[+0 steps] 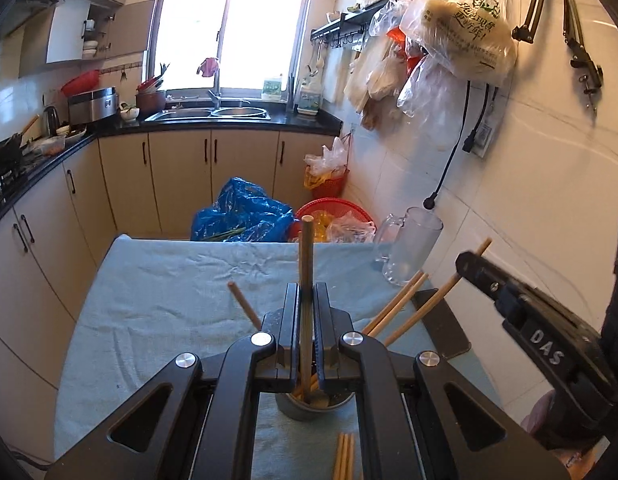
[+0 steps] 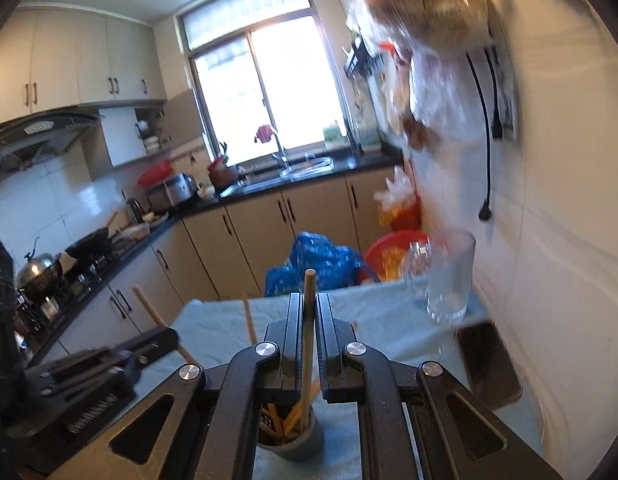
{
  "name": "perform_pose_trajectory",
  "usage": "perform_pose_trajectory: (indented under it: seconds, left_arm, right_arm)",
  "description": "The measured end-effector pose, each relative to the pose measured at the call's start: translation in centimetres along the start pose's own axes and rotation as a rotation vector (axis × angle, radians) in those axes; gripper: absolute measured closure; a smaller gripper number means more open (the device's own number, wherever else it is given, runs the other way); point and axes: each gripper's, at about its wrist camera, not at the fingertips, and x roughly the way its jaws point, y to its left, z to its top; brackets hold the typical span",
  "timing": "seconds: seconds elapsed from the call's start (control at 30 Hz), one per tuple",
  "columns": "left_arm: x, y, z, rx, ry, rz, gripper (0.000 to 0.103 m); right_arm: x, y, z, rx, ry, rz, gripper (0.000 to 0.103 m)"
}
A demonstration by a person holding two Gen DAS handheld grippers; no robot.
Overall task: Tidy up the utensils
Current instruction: 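Lower both chopsticks into the grey holder and open both grippers, then grasp a chopstick from the row with the left gripper while the right gripper grasps another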
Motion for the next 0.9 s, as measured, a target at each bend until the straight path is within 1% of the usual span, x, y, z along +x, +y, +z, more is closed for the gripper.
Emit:
perform_pose_trajectory:
  seconds: [0.1,0.13,0.17,0.2,0.23,0.27,0.3,0.43,0.5,0.57,0.63,0.7,0.8,0.83,0.9]
  left_arm:
    - [-0.8,0.0,-0.4,0.010,-0.020,0.012,0.097]
    - [-1.0,-0.1,-0.5,0.019,-0.026,0.016,0.095]
    - [-1.3,-0.2,-0.6,0.027,-0.027,0.013,0.093]
    - [-1.6,-0.2,-0.7,0.029,-0.031,0.012,0.087]
    - [-2.0,-0.2,-0.6,0.029,-0.037,0.013,0.080]
    - [-2.4,-0.1,-0.6,0.029,-0.046,0.014,0.078]
    - [-2.8,-0.1,-0.7,0.029,-0.056,0.016,0.075]
    - [-5.0,0.3,-1.0,0.010,-0.080,0.016,0.069]
    - [-6.3,0.8,-1.3,-0.011,-0.091,0.014,0.066]
    - [-7.6,1.3,-1.8,-0.022,-0.103,0.016,0.065]
    - [-8.9,1.6,-2.5,-0.026,-0.115,0.026,0.063]
    - [-10.3,2.1,-3.4,-0.026,-0.123,0.041,0.059]
    - [-11.6,2.8,-5.3,-0.027,-0.117,0.051,0.053]
    - [-11.8,3.0,-5.9,-0.027,-0.109,0.054,0.052]
    - [-12.0,3.4,-7.7,-0.026,-0.081,0.055,0.052]
  right_arm:
    - [0.7,-0.9,-0.8,0.024,0.020,-0.010,0.095]
    - [1.0,-1.2,-1.0,0.034,0.031,-0.015,0.092]
    - [1.2,-1.6,-1.1,0.045,0.040,-0.017,0.083]
    - [1.3,-1.8,-1.2,0.053,0.043,-0.016,0.077]
    - [1.3,-2.0,-1.3,0.062,0.041,-0.016,0.064]
    - [1.1,-2.2,-1.3,0.067,0.035,-0.019,0.060]
    - [0.8,-2.3,-1.2,0.067,0.030,-0.023,0.060]
    - [-0.7,-2.1,-0.9,0.061,0.016,-0.022,0.059]
    - [-2.0,-2.1,-0.8,0.052,0.005,-0.024,0.055]
    - [-3.1,-1.9,-0.9,0.044,-0.001,-0.027,0.048]
    - [-4.4,-1.8,-1.3,0.034,0.004,-0.028,0.044]
    - [-5.8,-1.9,-2.1,0.018,0.016,-0.035,0.043]
    - [-7.4,-2.2,-3.8,-0.007,0.047,-0.047,0.036]
    - [-7.8,-2.4,-4.5,-0.015,0.059,-0.051,0.034]
    - [-8.5,-2.8,-6.5,-0.031,0.099,-0.063,0.034]
